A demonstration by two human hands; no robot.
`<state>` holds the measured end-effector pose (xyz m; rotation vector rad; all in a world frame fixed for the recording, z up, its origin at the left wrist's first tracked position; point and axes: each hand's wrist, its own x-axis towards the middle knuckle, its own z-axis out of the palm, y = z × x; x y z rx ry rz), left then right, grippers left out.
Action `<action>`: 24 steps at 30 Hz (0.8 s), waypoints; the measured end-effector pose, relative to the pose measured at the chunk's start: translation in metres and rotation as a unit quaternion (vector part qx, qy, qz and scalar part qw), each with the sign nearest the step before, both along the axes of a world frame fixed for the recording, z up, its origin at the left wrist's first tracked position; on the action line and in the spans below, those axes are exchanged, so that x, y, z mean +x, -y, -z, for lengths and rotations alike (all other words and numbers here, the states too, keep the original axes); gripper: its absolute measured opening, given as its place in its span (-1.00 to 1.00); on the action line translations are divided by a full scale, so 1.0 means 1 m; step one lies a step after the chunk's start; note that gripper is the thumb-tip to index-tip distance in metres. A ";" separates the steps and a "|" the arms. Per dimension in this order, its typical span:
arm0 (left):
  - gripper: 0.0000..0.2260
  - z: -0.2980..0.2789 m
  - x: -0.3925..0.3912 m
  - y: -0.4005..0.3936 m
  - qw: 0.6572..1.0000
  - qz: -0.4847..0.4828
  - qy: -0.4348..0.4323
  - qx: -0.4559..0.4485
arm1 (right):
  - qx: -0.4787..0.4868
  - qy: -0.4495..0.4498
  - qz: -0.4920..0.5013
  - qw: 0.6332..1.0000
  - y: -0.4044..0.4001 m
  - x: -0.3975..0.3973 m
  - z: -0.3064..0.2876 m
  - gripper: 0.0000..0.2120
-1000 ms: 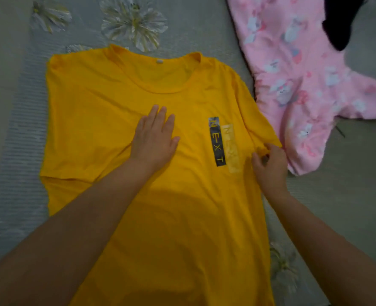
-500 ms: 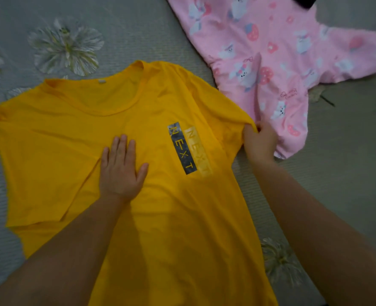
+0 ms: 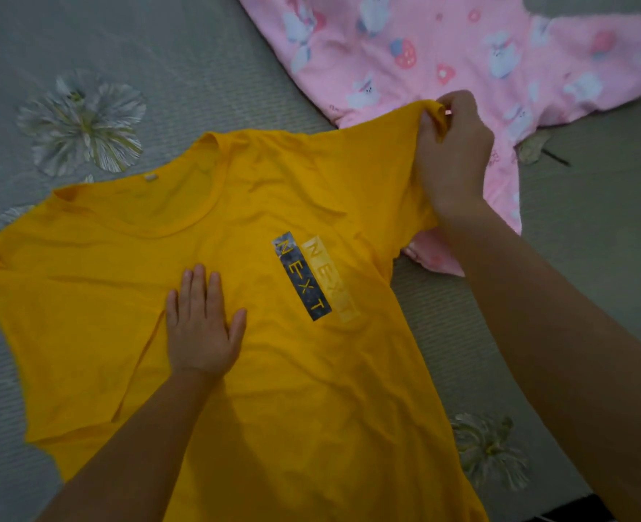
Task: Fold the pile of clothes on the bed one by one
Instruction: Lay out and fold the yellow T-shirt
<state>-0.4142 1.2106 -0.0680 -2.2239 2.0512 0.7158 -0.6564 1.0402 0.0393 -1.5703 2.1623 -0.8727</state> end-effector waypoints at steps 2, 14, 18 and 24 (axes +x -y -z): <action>-0.36 -0.003 0.000 0.001 1.000 -0.017 -0.016 -0.002 | 0.032 0.004 -0.088 0.996 -0.011 0.019 0.002 -0.80; -0.62 -0.031 -0.003 0.048 0.974 -0.135 -0.178 -0.026 | 0.052 0.005 -0.270 0.961 -0.138 -0.001 0.064 -0.72; -0.60 -0.016 -0.039 0.089 0.959 -0.257 -0.121 0.004 | 0.160 0.002 -0.191 0.968 -0.127 -0.015 0.079 -0.54; -0.76 -0.013 -0.046 0.105 0.968 -0.206 -0.133 -0.047 | 0.131 0.060 -0.253 0.957 -0.111 -0.005 0.082 -0.79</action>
